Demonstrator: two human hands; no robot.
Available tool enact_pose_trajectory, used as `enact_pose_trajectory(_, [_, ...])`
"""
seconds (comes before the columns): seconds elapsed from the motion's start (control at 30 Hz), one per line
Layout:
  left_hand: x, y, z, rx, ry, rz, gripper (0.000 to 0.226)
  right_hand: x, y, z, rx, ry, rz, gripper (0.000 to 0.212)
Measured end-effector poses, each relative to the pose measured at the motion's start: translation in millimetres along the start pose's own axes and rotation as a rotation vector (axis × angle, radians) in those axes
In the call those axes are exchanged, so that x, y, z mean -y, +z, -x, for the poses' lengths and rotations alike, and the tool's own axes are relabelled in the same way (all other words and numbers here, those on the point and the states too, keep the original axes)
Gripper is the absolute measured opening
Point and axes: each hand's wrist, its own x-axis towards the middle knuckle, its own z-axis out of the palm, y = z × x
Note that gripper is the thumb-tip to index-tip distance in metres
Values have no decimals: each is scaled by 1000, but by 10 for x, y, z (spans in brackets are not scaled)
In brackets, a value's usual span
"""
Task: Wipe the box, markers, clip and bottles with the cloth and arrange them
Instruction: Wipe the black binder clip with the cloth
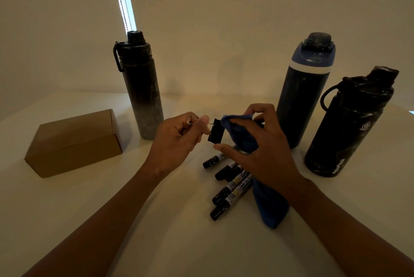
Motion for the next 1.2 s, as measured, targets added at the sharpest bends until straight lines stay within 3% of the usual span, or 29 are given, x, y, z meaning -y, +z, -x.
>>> enact_pose_trajectory(0.2, [70,-34,-45,56,14,-181,24,6,-48,1,-19,12,-70,56])
enact_pose_trajectory(0.33, [119,-127,-88,79,275,-308,40,-40,-94,-6,-40,40,-60,58])
enact_pose_trajectory(0.43, [206,-160,-127,69,541,-508,38,-63,-100,-1,-64,62,-92,57])
enact_pose_trajectory(0.57, [254,-138,-119,16,693,-576,27,3,-79,2,-69,79,-140,55])
enact_pose_trajectory(0.7, [281,-151,-91,-80,615,-522,26,97,-91,5,-44,154,-185,55])
enact_pose_trajectory(0.83, [291,-181,-75,-166,520,-484,29,78,-86,67,-118,122,-106,35])
enact_pose_trajectory(0.97, [321,-169,-65,-114,454,-472,29,34,-90,119,-215,60,-66,24])
enact_pose_trajectory(1.07, [309,-159,-75,-69,459,-479,26,59,-3,76,-258,-17,-114,28])
enact_pose_trajectory(1.2, [239,-134,-93,-83,492,-515,24,29,-95,138,-62,-85,-143,20])
